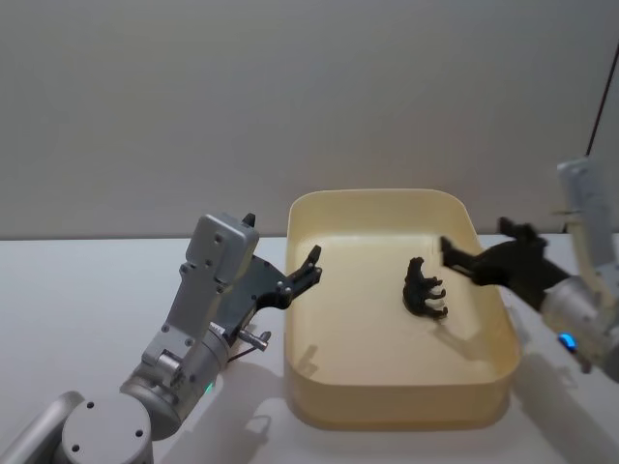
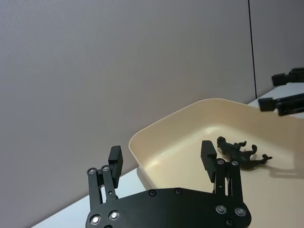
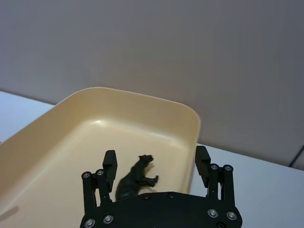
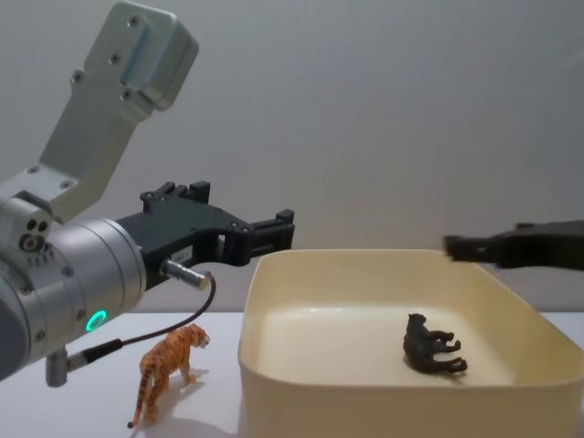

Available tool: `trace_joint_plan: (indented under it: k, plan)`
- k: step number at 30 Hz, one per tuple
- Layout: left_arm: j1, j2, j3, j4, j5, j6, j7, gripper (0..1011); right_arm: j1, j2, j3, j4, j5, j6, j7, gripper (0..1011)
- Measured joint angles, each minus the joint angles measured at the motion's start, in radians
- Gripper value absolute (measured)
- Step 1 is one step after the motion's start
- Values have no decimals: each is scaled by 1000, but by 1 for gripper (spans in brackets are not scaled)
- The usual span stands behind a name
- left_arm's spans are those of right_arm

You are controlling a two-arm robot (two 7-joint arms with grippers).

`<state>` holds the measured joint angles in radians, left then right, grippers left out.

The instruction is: Pick up the toy alternately with two hands and place it into the central storage box.

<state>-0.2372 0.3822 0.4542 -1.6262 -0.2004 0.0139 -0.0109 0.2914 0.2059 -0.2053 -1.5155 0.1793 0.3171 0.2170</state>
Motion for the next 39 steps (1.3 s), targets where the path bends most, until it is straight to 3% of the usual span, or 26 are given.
trace_joint_plan:
  k: [11, 18, 27, 39]
  plan:
    - [0, 0, 0, 0, 0, 0, 0, 1001, -110, 87, 85, -125, 86, 19, -102, 1001]
    - [0, 0, 0, 0, 0, 0, 0, 1001, -179, 136, 132, -181, 115, 36, -148, 1001]
    - [0, 0, 0, 0, 0, 0, 0, 1001, -258, 179, 176, -227, 130, 63, -190, 1001]
    - [0, 0, 0, 0, 0, 0, 0, 1001, -298, 197, 194, -207, 120, 88, -214, 1001]
